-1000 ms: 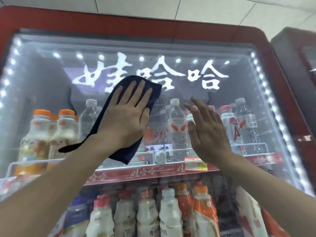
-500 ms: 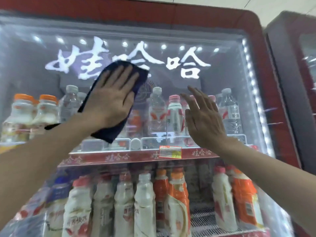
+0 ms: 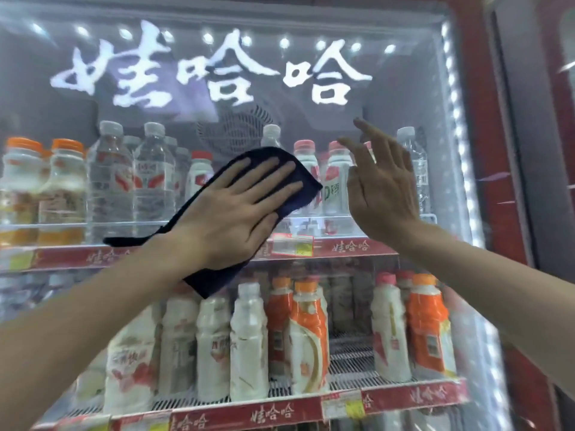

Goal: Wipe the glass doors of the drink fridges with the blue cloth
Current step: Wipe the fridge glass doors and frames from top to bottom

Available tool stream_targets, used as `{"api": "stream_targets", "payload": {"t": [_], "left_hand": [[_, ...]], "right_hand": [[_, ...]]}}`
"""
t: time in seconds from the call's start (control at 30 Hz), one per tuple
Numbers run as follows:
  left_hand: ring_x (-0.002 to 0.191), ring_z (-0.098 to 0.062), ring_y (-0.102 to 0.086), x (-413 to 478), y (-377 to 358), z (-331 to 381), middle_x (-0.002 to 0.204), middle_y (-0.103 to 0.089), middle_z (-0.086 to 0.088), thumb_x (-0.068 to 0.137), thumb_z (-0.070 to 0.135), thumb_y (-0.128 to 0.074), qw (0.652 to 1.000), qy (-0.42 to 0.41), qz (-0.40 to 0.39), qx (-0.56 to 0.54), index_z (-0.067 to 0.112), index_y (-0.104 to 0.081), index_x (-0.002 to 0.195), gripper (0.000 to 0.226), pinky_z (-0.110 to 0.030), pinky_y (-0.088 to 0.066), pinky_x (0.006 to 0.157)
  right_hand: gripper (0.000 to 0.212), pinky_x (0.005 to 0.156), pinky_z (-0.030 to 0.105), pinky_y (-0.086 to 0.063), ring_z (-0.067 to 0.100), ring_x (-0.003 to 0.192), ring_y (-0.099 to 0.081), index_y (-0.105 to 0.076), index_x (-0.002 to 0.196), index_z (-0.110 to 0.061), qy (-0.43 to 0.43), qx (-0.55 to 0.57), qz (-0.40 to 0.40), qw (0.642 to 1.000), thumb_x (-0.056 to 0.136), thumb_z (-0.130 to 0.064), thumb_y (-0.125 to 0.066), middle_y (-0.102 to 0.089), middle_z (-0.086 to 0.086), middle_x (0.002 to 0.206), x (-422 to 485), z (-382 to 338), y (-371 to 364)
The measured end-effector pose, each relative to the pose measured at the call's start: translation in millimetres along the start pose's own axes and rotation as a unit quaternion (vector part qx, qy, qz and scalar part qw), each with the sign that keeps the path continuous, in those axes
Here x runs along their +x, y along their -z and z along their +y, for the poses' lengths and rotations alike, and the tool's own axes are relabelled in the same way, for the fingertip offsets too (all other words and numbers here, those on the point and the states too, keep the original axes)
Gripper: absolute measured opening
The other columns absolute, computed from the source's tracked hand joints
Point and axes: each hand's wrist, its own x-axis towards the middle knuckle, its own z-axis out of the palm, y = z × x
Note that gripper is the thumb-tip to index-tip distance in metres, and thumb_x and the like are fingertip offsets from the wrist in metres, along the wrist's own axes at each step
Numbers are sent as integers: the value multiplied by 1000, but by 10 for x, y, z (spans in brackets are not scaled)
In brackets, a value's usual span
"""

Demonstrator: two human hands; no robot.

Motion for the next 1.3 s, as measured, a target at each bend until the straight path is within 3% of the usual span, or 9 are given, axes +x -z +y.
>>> {"api": "stream_targets", "payload": {"t": [0.13,0.27,0.4,0.5,0.6,0.8,1.03,1.13,1.3], "left_hand": [[160,-19,-6,620,69,-418,173,-9,0,102,46,-8,988,154,13,-18,25,-17,165,67,-42,0,129],[160,-18,-2,773,10,-236,174,-6,0,104,43,-10,976,215,36,-27,24,-12,165,64,-43,3,129],[160,-23,-10,544,-113,381,172,-13,-6,106,41,-17,984,167,56,-14,19,-20,164,62,-49,-5,129],[159,-26,-15,221,-177,951,171,-19,-7,107,39,-26,997,66,33,-16,17,-27,163,60,-52,-13,128],[159,-23,-17,201,-134,835,171,-20,-4,107,37,-28,1000,-17,-4,-20,22,-28,163,58,-49,-15,129],[160,-16,-4,1103,18,143,173,-7,2,103,45,-7,981,192,23,-21,27,-13,165,65,-42,1,130],[160,-23,-10,1007,-102,654,172,-13,-6,105,42,-14,969,241,54,-24,18,-19,164,64,-47,-4,130],[160,-26,-13,746,-199,1152,172,-16,-9,107,39,-21,979,194,55,-9,15,-22,164,62,-51,-10,129],[160,-23,-12,405,-208,1415,172,-15,-5,109,40,-25,999,-24,-15,-23,20,-23,164,58,-49,-12,129]], "right_hand": [[51,122,44,-23,31,148,-37,-47,151,-13,-5,-12,-39,999,100,-15,-43,-37,11,163,-107,191,-51],[51,124,44,-22,28,149,-35,-46,151,-17,4,-2,-18,1000,100,-18,-41,-37,8,163,-126,221,-100],[50,126,44,-20,25,150,-33,-46,152,-18,3,7,-16,1000,103,-14,-42,-36,6,164,-137,238,-105],[47,123,46,-26,23,146,-38,-54,145,-14,-17,118,-20,993,101,-7,-42,-43,6,159,-124,251,2],[45,116,43,-32,26,140,-42,-57,138,-11,-30,97,-8,995,97,-8,-42,-46,8,155,-140,481,173],[53,127,50,-20,32,156,-26,-43,154,-10,10,3,-60,998,101,-15,-41,-30,14,166,-368,933,209],[54,130,44,-13,30,157,-22,-39,156,-14,19,12,-40,999,102,-18,-40,-29,12,167,-380,1000,135],[52,129,48,-17,32,156,-23,-43,154,-13,15,36,-38,999,102,-14,-42,-30,14,167,-390,987,148],[51,118,43,-31,30,145,-39,-56,140,-13,4,100,11,995,92,-9,-42,-37,12,160,-401,1094,342]]}}
